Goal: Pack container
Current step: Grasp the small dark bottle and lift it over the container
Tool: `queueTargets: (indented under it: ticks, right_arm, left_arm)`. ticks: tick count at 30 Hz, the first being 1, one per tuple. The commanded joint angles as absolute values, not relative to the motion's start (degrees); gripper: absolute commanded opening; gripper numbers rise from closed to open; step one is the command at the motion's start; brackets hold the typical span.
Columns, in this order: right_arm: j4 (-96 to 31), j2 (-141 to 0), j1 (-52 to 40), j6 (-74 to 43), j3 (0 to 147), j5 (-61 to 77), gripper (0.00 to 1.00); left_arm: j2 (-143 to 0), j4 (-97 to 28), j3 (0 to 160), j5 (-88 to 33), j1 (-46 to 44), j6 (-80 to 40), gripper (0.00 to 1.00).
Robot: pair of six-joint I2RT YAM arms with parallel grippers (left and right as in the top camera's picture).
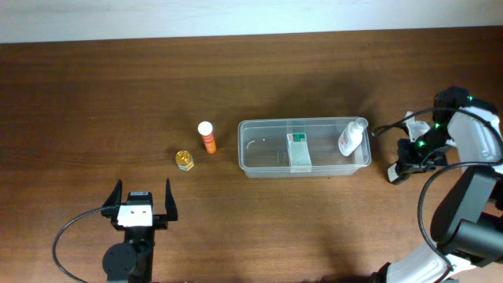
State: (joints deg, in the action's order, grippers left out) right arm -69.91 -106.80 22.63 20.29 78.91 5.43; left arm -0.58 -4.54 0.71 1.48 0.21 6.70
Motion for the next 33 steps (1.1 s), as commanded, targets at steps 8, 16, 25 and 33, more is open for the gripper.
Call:
queueTargets:
  ticks: [8,16,25,33]
  right_arm:
    - [-90.74,-106.76,21.54,15.57,103.96,10.94,0.18]
    - [-97.34,-106.06,13.37,13.02,113.45,10.96,0.18]
    - [-97.34,-105.06,4.43,6.48,116.71,11.0,0.18]
    - [-92.73,-105.38,-6.13,5.56,116.55,10.7,0.2]
  left_arm:
    - [-0.3,-4.75,0.54,1.04,0.56,7.6,0.99]
    - [-0.3,-4.75,0.54,1.04,0.56,7.6,0.99]
    - [-0.3,-4.78,0.54,1.02,0.54,7.6,0.99]
    - [-0.3,-4.75,0.54,1.02,0.54,7.6,0.99]
